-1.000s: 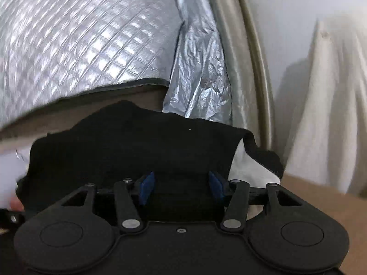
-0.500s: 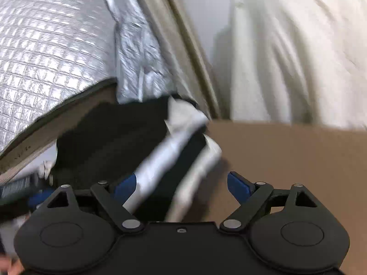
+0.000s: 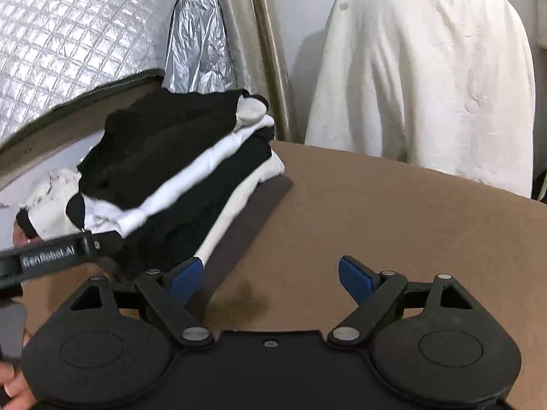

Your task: Fold clothes

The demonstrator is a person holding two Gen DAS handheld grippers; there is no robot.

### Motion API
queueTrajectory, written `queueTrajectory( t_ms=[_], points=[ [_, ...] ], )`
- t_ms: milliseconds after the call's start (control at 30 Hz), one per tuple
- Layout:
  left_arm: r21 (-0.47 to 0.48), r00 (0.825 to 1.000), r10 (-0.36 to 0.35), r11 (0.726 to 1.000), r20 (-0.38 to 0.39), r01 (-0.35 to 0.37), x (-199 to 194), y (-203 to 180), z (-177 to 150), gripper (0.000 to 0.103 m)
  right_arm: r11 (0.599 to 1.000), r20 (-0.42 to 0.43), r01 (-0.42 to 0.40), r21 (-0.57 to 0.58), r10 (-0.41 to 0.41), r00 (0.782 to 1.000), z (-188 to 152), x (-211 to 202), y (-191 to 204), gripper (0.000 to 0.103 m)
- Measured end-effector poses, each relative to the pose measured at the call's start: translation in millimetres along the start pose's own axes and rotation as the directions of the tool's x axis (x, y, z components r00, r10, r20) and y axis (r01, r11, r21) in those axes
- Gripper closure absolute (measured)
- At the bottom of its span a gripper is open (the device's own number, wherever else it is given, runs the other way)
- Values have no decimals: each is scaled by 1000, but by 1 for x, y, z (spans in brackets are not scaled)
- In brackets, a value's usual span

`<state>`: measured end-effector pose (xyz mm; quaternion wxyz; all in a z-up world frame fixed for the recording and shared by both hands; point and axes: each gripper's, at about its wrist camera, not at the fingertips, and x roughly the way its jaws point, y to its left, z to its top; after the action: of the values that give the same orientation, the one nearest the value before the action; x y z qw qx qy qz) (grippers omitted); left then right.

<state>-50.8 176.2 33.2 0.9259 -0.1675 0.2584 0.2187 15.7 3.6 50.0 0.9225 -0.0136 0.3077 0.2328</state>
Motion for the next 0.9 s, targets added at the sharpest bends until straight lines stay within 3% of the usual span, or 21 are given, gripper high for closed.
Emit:
queueTrajectory(
  t_ms=[167, 400, 500, 667, 900],
  points=[
    [5, 1000, 14, 1000, -15, -14, -10, -8, -19, 8, 999, -14, -25, 41, 26, 1000, -14, -24, -16, 13],
    [21, 1000, 6, 1000, 2, -6, -39, -23, -47, 6, 998, -69, 51, -20, -53, 996, -31, -43, -24, 13],
    [39, 999, 32, 999, -18, -32, -53, -31, -50, 0, 997, -78, 40, -65, -45, 996, -39, -53, -23, 10],
    [98, 991, 128, 988, -49, -122, -76, -47, -52, 0, 992, -97, 34, -119, -46, 994, -51, -70, -15, 9],
    [114, 989, 140, 985, -57, -133, -110, -58, -58, 0, 988, -84, 35, -151, -49, 995, -55, -101, -8, 8]
  ],
)
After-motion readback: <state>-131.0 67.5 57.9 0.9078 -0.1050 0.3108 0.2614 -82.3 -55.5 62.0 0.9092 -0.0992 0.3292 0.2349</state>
